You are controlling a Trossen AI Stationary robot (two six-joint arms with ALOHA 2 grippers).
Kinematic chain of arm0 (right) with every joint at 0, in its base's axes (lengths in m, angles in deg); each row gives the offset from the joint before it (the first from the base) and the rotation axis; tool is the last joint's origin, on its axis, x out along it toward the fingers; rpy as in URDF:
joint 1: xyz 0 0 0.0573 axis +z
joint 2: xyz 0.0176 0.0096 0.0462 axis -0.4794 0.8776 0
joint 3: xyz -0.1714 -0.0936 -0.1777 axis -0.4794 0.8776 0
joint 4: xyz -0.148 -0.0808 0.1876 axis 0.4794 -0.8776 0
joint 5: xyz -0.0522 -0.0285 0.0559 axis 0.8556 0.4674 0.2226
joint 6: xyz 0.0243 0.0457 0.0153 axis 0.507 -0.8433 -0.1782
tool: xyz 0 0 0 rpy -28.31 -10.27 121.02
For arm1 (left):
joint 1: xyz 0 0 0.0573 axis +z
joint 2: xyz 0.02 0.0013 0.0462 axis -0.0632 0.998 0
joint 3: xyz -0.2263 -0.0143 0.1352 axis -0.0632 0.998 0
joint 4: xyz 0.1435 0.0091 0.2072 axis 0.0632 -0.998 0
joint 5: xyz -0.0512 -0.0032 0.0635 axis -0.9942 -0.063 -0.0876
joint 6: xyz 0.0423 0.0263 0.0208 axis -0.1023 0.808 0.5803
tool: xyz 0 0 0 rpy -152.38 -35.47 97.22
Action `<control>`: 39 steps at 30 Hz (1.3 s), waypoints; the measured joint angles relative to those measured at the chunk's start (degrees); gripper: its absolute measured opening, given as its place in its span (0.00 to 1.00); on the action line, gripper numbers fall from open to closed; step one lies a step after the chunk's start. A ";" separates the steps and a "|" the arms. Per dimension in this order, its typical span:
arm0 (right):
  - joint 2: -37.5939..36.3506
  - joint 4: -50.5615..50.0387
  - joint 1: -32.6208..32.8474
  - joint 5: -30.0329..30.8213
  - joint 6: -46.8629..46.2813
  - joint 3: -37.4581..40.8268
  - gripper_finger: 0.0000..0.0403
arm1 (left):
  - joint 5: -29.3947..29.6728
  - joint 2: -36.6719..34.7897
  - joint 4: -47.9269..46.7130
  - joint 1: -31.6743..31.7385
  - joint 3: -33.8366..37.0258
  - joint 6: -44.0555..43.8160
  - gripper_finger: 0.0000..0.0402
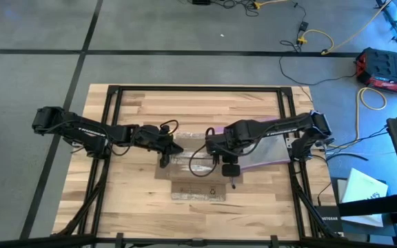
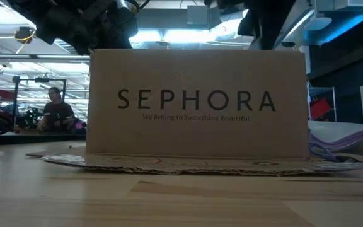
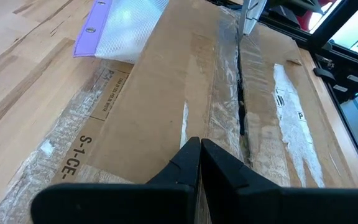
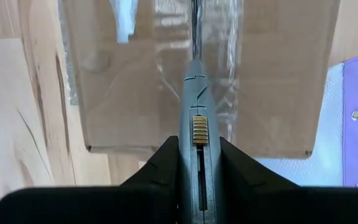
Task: Unpack boxes
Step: Break down the cardboard box using a cutter until it is fully flat
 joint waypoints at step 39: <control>-24.85 4.56 6.39 3.82 -11.97 26.40 0.14 | 0.22 1.17 -0.50 3.78 -0.04 -1.96 0.00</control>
